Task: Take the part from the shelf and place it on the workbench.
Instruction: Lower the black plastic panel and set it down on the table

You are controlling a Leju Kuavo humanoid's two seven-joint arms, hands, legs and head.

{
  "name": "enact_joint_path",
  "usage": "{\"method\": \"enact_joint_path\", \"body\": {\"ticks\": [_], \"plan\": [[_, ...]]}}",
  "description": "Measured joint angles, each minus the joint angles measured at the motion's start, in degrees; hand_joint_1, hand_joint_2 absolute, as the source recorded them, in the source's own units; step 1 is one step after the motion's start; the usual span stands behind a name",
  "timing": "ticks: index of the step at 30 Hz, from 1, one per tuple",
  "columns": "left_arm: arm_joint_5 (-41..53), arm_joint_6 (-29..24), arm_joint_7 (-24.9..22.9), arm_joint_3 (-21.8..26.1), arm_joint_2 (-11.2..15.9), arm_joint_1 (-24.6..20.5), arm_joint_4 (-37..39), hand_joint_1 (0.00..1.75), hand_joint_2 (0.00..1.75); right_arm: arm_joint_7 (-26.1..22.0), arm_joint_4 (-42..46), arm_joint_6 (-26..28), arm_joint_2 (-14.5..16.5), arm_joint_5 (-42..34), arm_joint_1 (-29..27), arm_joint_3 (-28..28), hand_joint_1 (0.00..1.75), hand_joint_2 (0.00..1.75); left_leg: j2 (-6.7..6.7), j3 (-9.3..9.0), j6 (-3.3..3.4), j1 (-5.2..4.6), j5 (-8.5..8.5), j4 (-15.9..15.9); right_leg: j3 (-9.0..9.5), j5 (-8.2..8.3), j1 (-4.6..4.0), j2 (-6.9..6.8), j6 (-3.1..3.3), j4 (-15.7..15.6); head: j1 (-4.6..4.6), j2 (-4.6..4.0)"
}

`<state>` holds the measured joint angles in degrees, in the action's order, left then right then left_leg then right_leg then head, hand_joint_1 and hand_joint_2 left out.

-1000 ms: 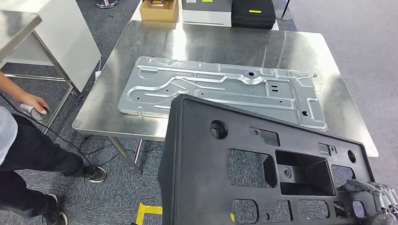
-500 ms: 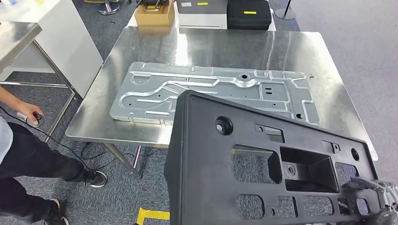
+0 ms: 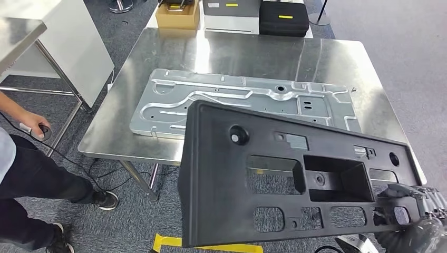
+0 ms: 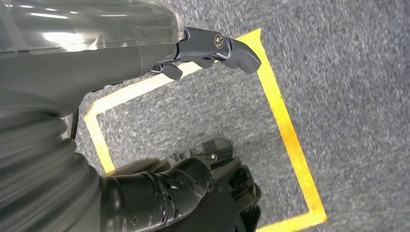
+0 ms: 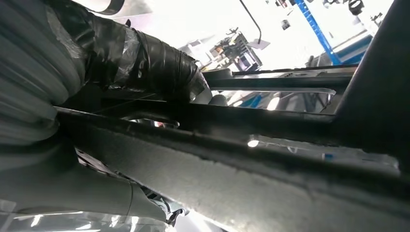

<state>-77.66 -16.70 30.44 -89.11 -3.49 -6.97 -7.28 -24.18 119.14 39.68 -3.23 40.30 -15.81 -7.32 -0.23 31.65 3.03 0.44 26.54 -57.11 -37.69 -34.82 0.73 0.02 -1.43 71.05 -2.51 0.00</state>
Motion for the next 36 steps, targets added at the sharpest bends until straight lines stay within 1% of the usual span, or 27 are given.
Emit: {"method": "enact_joint_path", "body": {"ticks": [1,2,3,5,6,7,10,12,14,16,17,18,19,20,21,22,23,26,27,28,29,31,32,33,34,35,36], "plan": [[0.1,0.1,-0.1,0.0,0.0,0.0,0.0,0.0,1.75,0.5,-0.3,-0.1,-0.4,0.3,0.3,0.3,1.75,1.75,0.01,0.01,-0.01,0.0,0.03,0.0,-1.42,-0.68,0.15,-0.01,-0.19,2.7,-0.01,0.0],[0.3,0.3,-0.2,0.0,0.0,0.0,0.0,0.0,1.75,1.0,-0.6,-0.1,-0.8,0.7,0.7,0.5,1.75,1.75,0.0,-0.01,-0.06,0.02,0.07,-0.1,-1.95,-0.22,0.31,-0.02,-0.35,3.5,0.01,0.0],[0.5,0.4,-0.2,0.0,0.0,0.0,0.0,0.0,1.75,1.6,-0.9,-0.2,-1.2,1.0,1.3,0.7,1.75,1.75,-0.03,-0.07,-0.16,0.05,0.15,-0.2,-1.35,1.33,0.48,-0.02,-0.46,2.0,0.01,0.0],[0.9,0.6,-0.4,0.0,0.0,0.0,0.0,0.0,1.75,2.7,-1.5,-0.3,-2.0,1.7,2.5,1.0,1.75,1.75,-0.14,-0.15,-0.5,0.1,0.49,-0.5,2.21,5.3,0.77,-0.01,-0.55,-5.4,0.01,0.0],[1.2,0.6,-0.5,0.0,0.0,0.0,0.0,0.0,1.75,3.3,-1.8,-0.4,-2.5,2.1,3.3,1.2,1.75,1.75,-0.19,-0.07,-0.78,0.02,0.73,-0.9,3.73,6.48,0.73,0.06,-0.41,-8.7,0.02,0.0],[1.7,0.7,-0.6,0.0,0.0,0.0,0.0,0.0,1.75,4.1,-2.3,-0.7,-3.1,2.7,4.3,1.4,1.75,1.75,-0.21,0.06,-1.09,-0.08,0.88,-1.1,4.61,6.99,0.64,0.16,-0.21,-10.8,0.04,0.0],[3.1,0.9,-1.1,0.0,0.0,-0.1,0.0,0.0,1.75,6.6,-4.0,-1.8,-4.9,4.4,7.5,2.0,1.75,1.75,-0.17,0.37,-2.0,-0.24,0.97,-1.3,4.6,7.04,0.43,0.33,0.73,-11.6,0.1,0.0],[3.5,0.9,-1.4,0.0,0.0,-0.2,0.0,0.0,1.75,7.5,-5.0,-2.6,-5.9,4.9,9.3,2.3,1.75,1.75,-0.14,0.96,-2.53,-0.14,2.04,-2.8,4.72,7.22,0.61,0.22,1.51,-11.8,0.1,0.0],[3.7,0.8,-1.6,0.0,0.0,-0.3,0.0,0.0,0.87,8.1,-5.7,-3.2,-6.5,5.4,10.9,2.8,1.75,1.75,-0.11,3.67,-2.93,0.0,5.23,-8.7,4.77,7.28,0.58,0.02,2.11,-12.0,0.11,0.0],[4.1,0.7,-1.9,0.0,0.0,-0.3,0.0,0.0,0.0,9.1,-6.7,-4.0,-6.8,6.7,12.5,3.6,1.75,1.75,-0.1,7.53,-3.11,0.07,8.22,-16.4,4.73,7.24,0.28,-0.09,2.38,-11.9,0.11,0.0],[4.4,0.6,-2.1,0.0,0.0,-0.3,0.0,0.0,0.0,10.0,-7.4,-4.6,-7.0,8.0,13.7,4.2,1.75,1.75,-0.1,8.61,-3.07,0.06,8.36,-18.3,4.75,7.23,0.13,-0.06,2.43,-11.9,0.12,0.0],[4.8,0.6,-2.4,0.0,0.0,-0.3,0.0,0.0,0.0,11.0,-8.3,-5.4,-7.3,9.5,15.2,4.8,1.75,1.75,-0.1,8.72,-2.91,0.04,7.35,-18.1,4.8,7.22,0.0,0.03,2.47,-11.9,0.12,0.0],[5.2,0.5,-2.7,0.0,0.0,-0.5,0.0,0.0,0.0,12.2,-9.5,-6.2,-7.7,11.3,17.0,5.5,1.75,1.75,-0.1,7.75,-2.62,-0.01,5.36,-15.5,4.88,7.22,-0.12,0.14,2.5,-11.9,0.11,0.0],[5.6,0.5,-3.0,0.0,0.0,-0.7,0.0,0.0,0.0,13.4,-10.7,-6.8,-8.1,13.0,18.9,6.2,1.75,1.75,-0.08,6.01,-2.16,-0.15,2.95,-11.3,4.98,7.2,-0.24,0.23,2.48,-11.9,0.11,0.0],[6.0,0.4,-3.2,0.0,0.0,-0.9,0.0,0.0,0.0,14.5,-11.8,-7.3,-8.6,14.5,20.7,6.9,1.75,1.75,-0.04,4.24,-1.7,-0.31,1.2,-7.3,5.02,7.17,-0.43,0.27,2.41,-11.8,0.1,0.0],[6.4,0.4,-3.5,0.0,0.0,-1.2,0.0,0.0,0.0,15.5,-13.0,-7.7,-9.1,16.1,22.5,7.5,1.75,1.75,0.0,2.93,-1.34,-0.47,0.05,-4.1,4.96,7.17,-0.55,0.27,2.28,-11.8,0.1,0.0],[6.8,0.4,-3.7,0.0,0.0,-1.4,0.0,0.0,0.0,16.5,-14.1,-8.2,-9.5,17.5,24.2,8.1,1.75,1.75,0.03,2.28,-1.08,-0.64,-0.37,-2.4,4.83,7.21,-0.59,0.25,2.07,-11.8,0.09,0.0],[8.3,0.6,-4.5,0.0,0.0,-1.7,0.0,0.0,0.0,19.7,-17.9,-10.3,-10.8,22.5,30.0,10.0,1.75,1.75,0.06,2.2,-0.66,-0.63,-0.72,-1.4,4.57,7.34,-0.45,0.26,1.21,-11.9,0.1,0.0],[8.9,0.7,-4.8,0.0,-0.1,-1.8,0.0,0.0,0.0,20.9,-19.4,-11.4,-11.5,24.3,32.4,10.8,1.75,1.75,0.11,2.07,-0.42,-0.47,-1.0,-1.0,4.3,6.9,-0.37,0.23,0.89,-11.3,0.07,0.0],[9.6,0.8,-5.2,0.0,-0.1,-2.0,0.0,0.0,0.0,22.2,-21.2,-12.7,-12.1,26.0,34.9,11.6,1.75,1.75,0.17,1.96,-0.18,-0.3,-1.28,-0.6,3.57,5.94,-0.31,0.2,0.59,-9.8,0.04,0.0],[10.2,0.9,-5.5,0.0,-0.1,-2.2,0.0,0.0,0.0,23.3,-23.1,-14.0,-12.7,27.4,37.6,12.5,1.75,1.75,0.22,1.93,-0.04,-0.22,-1.47,-0.4,2.2,4.39,-0.13,0.16,0.31,-7.0,0.01,0.0],[11.3,1.1,-6.0,0.0,-0.2,-2.6,0.0,0.0,0.0,25.4,-27.5,-16.9,-13.5,29.9,43.1,14.8,1.75,1.75,0.29,2.09,0.1,-0.22,-1.54,-0.4,-1.57,1.24,0.09,0.12,-0.24,0.6,-0.02,0.0],[11.7,1.2,-6.2,0.0,-0.3,-2.8,0.0,0.0,0.0,26.1,-29.8,-18.2,-13.7,30.8,45.7,16.1,1.75,1.75,0.32,2.14,0.08,-0.2,-1.51,-0.5,-3.01,0.68,0.21,0.1,-0.48,3.3,-0.04,0.0],[12.1,1.4,-6.3,0.0,-0.3,-2.9,0.0,0.0,0.0,26.8,-32.1,-19.3,-13.9,31.6,48.2,17.4,1.75,1.75,0.33,2.15,0.04,-0.16,-1.46,-0.7,-3.5,1.29,0.35,0.08,-0.67,4.0,-0.03,0.0],[12.4,1.5,-6.5,0.0,-0.3,-3.1,0.0,0.0,0.0,27.3,-34.1,-20.1,-14.0,32.3,50.5,18.5,1.75,1.75,0.26,2.15,-0.04,-0.08,-1.35,-0.9,-2.79,3.07,0.52,0.05,-0.82,2.2,-0.03,0.0],[12.7,1.6,-6.6,0.0,-0.4,-3.3,0.0,0.0,0.0,27.8,-35.9,-20.8,-14.1,32.9,52.6,19.4,1.75,1.75,0.13,2.15,-0.22,0.02,-1.16,-1.2,-1.2,5.47,0.72,0.02,-0.95,-1.4,-0.03,0.0],[12.9,1.7,-6.7,0.0,-0.5,-3.5,0.0,0.0,0.0,28.2,-37.6,-21.2,-14.2,33.3,54.6,20.2,1.75,1.75,-0.04,2.27,-0.48,0.02,-0.95,-1.5,0.48,7.15,0.82,0.01,-1.0,-5.1,-0.05,0.0]]}}
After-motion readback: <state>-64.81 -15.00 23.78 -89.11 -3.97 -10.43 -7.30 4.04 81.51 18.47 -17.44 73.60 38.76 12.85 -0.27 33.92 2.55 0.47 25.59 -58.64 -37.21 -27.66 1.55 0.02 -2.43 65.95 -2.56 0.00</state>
